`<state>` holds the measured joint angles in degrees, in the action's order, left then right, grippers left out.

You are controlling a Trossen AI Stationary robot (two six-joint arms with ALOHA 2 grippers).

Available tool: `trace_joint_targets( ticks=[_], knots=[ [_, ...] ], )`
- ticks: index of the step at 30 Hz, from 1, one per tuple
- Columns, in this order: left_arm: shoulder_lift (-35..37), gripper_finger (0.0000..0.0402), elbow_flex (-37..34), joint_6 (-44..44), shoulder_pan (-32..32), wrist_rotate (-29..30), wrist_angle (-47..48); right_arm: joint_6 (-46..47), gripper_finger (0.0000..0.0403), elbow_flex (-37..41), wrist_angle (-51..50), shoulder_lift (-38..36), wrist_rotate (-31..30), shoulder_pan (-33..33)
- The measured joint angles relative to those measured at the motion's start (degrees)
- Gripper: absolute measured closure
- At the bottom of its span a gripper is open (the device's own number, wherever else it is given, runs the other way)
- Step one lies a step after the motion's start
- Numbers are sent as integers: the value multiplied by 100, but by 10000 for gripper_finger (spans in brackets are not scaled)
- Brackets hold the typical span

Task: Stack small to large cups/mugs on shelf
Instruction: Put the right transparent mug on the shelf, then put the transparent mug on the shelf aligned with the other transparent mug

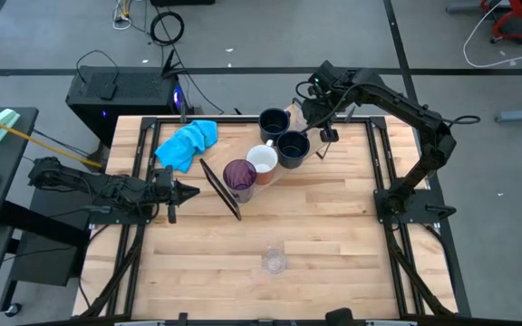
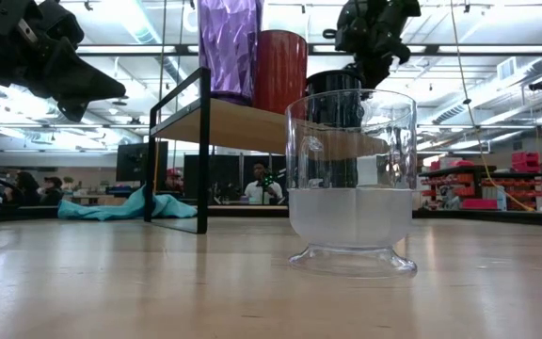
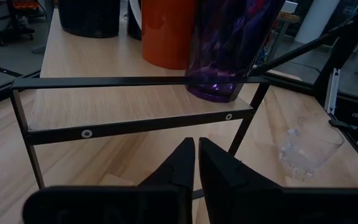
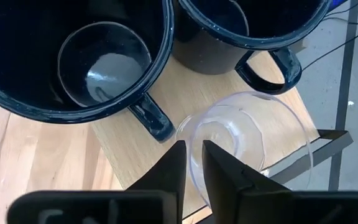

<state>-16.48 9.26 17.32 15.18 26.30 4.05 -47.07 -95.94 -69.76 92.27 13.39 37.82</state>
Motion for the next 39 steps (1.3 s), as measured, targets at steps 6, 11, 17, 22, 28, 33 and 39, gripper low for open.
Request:
trace_joint_targets(
  ticks=[6,11,17,22,28,33,39],
  knots=[
    [1,368,0,2,2,0,0,-128,334,0,147,0,-153,0],
    [1,362,0,0,2,0,0,-157,328,0,241,0,-151,-9],
    [1,365,0,2,1,1,0,-67,322,0,241,-2,-153,-11],
    [1,372,0,2,0,0,0,10,303,0,242,-2,-284,-13],
    [0,370,0,1,1,1,0,78,276,-19,242,-2,-348,-13],
    [1,363,0,2,0,0,0,232,262,-189,241,-7,-348,-13],
    [1,363,0,0,0,0,0,359,253,-406,175,-7,-352,-61]
  ],
)
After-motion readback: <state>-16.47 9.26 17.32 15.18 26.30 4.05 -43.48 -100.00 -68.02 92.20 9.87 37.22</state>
